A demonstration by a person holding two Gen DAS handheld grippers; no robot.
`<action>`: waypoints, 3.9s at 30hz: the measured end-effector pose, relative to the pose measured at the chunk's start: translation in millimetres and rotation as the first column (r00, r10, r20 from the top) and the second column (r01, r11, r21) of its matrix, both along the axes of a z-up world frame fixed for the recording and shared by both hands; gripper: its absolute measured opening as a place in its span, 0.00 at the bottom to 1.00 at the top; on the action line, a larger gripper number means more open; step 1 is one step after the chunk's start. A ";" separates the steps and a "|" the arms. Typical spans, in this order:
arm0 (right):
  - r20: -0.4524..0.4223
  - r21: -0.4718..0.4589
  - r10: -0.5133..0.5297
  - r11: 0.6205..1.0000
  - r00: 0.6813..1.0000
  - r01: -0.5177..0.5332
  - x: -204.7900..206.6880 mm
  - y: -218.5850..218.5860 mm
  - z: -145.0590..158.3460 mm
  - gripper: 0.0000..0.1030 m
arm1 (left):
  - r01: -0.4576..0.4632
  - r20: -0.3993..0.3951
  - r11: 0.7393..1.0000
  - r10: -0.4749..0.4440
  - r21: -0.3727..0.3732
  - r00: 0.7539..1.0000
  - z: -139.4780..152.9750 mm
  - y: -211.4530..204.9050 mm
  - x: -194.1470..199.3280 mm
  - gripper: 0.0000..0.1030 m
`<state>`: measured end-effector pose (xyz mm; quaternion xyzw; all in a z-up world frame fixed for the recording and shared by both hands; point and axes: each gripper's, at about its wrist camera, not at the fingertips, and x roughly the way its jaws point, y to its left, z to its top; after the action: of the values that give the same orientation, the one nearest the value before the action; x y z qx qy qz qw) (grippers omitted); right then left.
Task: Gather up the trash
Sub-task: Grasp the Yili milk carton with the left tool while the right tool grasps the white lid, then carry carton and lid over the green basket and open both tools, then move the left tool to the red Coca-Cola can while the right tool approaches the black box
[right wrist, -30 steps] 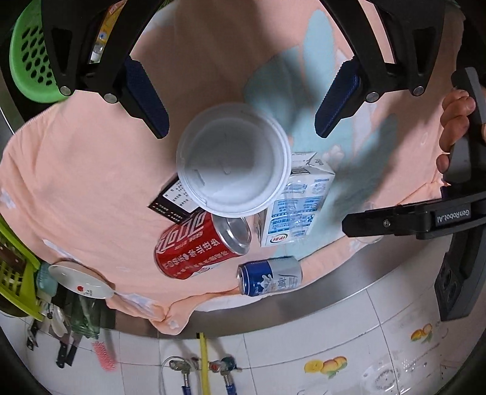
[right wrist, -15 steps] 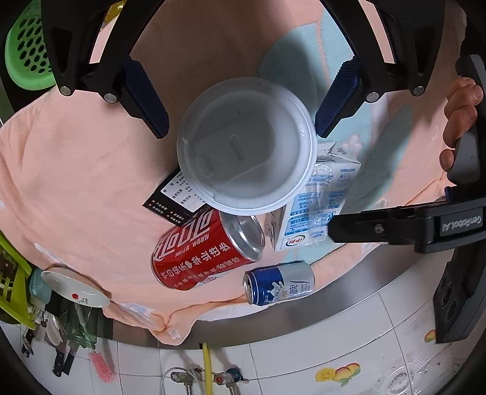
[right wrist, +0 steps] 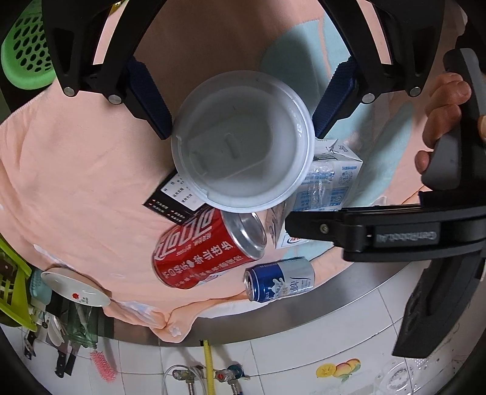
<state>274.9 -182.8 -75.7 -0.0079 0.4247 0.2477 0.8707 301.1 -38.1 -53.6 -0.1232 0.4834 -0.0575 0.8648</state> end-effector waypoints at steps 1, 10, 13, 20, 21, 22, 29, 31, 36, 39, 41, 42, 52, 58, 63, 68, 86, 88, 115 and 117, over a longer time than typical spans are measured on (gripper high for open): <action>0.001 0.001 -0.002 1.000 1.000 0.002 -1.3 -1.9 0.1 0.87 | -0.001 -0.003 1.000 0.001 0.003 1.000 -1.2 -0.7 1.2 0.77; 0.032 0.029 -0.055 0.998 0.998 0.054 -27.0 -32.9 13.3 0.86 | -0.022 -0.020 0.999 0.023 0.044 1.000 -12.5 -7.4 9.2 0.75; 0.030 0.046 -0.079 0.996 0.996 0.078 -38.2 -49.5 17.0 0.86 | -0.016 -0.009 0.999 0.017 0.044 1.000 -12.6 -7.6 7.9 0.72; 0.038 0.078 -0.138 0.988 0.990 0.135 -65.1 -81.7 24.8 0.86 | 0.007 0.009 0.999 -0.007 0.035 1.000 -8.0 -5.6 -6.7 0.70; 0.040 0.082 -0.146 0.986 0.988 0.142 -69.1 -85.2 26.2 0.86 | 0.009 0.012 0.999 -0.010 0.034 1.000 -6.9 -5.1 -9.6 0.70; 0.043 0.084 -0.155 0.985 0.987 0.151 -73.0 -88.6 27.5 0.86 | 0.013 0.017 0.999 -0.014 0.032 1.000 -5.4 -4.3 -13.3 0.69; 0.037 0.040 -0.258 0.966 0.965 0.257 -101.8 -137.5 23.1 0.86 | 0.061 0.063 0.998 -0.060 -0.010 0.996 15.3 -6.1 -42.2 0.68; 0.027 0.029 -0.291 0.957 0.956 0.290 -105.9 -151.6 19.7 0.86 | 0.083 0.076 0.996 -0.081 -0.019 0.994 21.3 -12.6 -47.9 0.68; -0.017 0.000 -0.390 0.921 0.921 0.390 -122.3 -195.3 7.5 0.86 | 0.173 0.103 0.984 -0.168 -0.041 0.980 34.0 -46.8 -62.3 0.68; -0.038 -0.011 -0.430 0.903 0.902 0.430 -133.6 -216.1 -0.8 0.87 | 0.233 0.101 0.971 -0.227 -0.057 0.969 35.0 -74.2 -67.1 0.68; -0.046 -0.022 -0.452 0.892 0.891 0.452 -139.3 -226.4 -5.1 0.87 | 0.269 0.100 0.961 -0.262 -0.059 0.960 34.4 -92.6 -69.8 0.68; -0.049 -0.023 -0.458 0.889 0.888 0.458 -140.7 -228.1 -6.6 0.87 | 0.286 0.098 0.956 -0.279 -0.064 0.955 34.0 -102.5 -71.5 0.68; -0.053 0.008 -0.521 0.853 0.852 0.522 -170.3 -263.6 -7.1 0.88 | 0.458 0.078 0.885 -0.452 -0.086 0.888 20.7 -202.2 -90.3 0.67; -0.028 0.019 -0.558 0.829 0.829 0.559 -189.3 -284.1 1.5 0.88 | 0.526 0.036 0.845 -0.525 -0.099 0.850 1.7 -253.0 -96.5 0.68; -0.016 0.027 -0.586 0.810 0.810 0.586 -203.9 -300.2 6.9 0.88 | 0.557 0.008 0.824 -0.559 -0.103 0.829 -9.0 -282.4 -97.8 0.68; -0.009 0.026 -0.594 0.804 0.804 0.594 -211.7 -303.8 9.2 0.88 | 0.583 0.003 0.805 -0.586 -0.114 0.810 -10.4 -299.6 -98.5 0.77; 0.000 0.025 -0.493 0.870 0.870 0.493 -181.9 -250.9 18.5 0.88 | 0.451 0.112 0.889 -0.457 0.075 0.883 38.2 -201.5 -69.4 0.77; 0.001 0.027 -0.472 0.881 0.881 0.472 -175.7 -240.5 20.9 0.88 | 0.421 0.123 0.902 -0.430 0.099 0.894 44.7 -188.2 -59.7 0.77; -0.001 0.029 -0.300 0.954 0.954 0.300 -108.0 -152.8 28.3 0.88 | 0.223 0.041 0.956 -0.235 0.193 0.971 21.9 -83.6 67.3 0.82; -0.003 0.027 -0.292 0.956 0.956 0.292 -104.8 -148.3 27.6 0.88 | 0.223 0.030 0.957 -0.233 0.186 0.972 17.6 -82.7 72.4 0.82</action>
<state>170.1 -331.1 -48.1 0.0668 0.4175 0.1222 0.8980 373.5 -120.8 -36.0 0.0143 0.4749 -0.1156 0.8723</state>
